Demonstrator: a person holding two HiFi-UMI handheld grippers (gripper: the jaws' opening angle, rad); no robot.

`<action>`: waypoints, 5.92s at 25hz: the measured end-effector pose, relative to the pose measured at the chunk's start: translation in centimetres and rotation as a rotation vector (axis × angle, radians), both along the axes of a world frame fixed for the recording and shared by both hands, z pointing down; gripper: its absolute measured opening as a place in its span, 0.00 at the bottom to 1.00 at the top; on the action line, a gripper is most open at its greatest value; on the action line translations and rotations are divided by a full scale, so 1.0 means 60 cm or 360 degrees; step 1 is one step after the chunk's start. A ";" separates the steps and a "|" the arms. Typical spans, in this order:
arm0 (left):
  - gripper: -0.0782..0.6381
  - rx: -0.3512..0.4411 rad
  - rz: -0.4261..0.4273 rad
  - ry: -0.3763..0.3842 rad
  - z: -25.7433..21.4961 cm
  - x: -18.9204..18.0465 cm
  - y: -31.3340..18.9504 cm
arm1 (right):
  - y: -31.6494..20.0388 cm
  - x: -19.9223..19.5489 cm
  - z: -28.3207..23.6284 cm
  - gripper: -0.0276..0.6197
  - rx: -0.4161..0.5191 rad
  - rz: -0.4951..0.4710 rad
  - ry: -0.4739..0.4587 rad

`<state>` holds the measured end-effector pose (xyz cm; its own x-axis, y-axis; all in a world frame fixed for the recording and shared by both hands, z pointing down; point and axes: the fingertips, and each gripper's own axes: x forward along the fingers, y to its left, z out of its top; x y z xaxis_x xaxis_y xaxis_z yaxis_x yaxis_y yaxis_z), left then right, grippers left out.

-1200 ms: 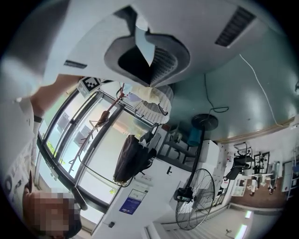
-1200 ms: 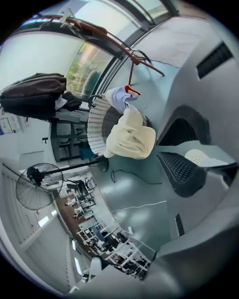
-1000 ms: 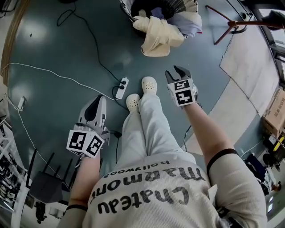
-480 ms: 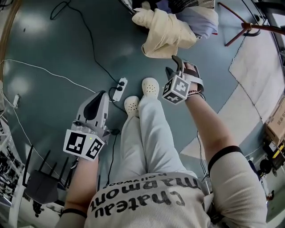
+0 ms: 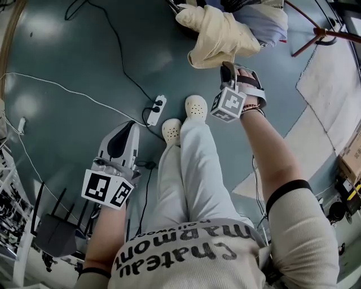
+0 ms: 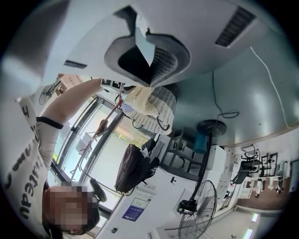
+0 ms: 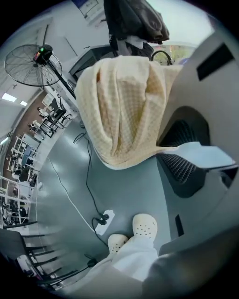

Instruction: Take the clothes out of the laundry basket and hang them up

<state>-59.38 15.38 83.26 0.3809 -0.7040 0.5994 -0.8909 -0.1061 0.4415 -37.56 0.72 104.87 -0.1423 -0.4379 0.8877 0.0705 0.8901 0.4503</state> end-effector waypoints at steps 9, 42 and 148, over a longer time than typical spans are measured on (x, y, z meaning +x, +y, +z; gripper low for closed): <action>0.12 0.0161 0.0024 0.0009 -0.116 -0.004 -0.022 | 0.030 0.009 -0.135 0.09 0.0010 0.0087 -0.0095; 0.12 0.0828 -0.0086 -0.0148 -0.610 -0.024 -0.027 | -0.079 -0.026 -0.886 0.08 0.0756 0.0367 -0.0795; 0.13 0.1485 0.1331 0.0542 -1.023 1.293 -0.419 | -0.032 1.190 -1.430 0.11 0.1456 0.1461 -0.2182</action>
<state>18.17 -9.74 21.86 0.9403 -0.2767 -0.1983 -0.2637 -0.9604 0.0896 33.86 -1.18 19.05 0.0666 -0.9877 -0.1415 -0.9947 -0.0768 0.0680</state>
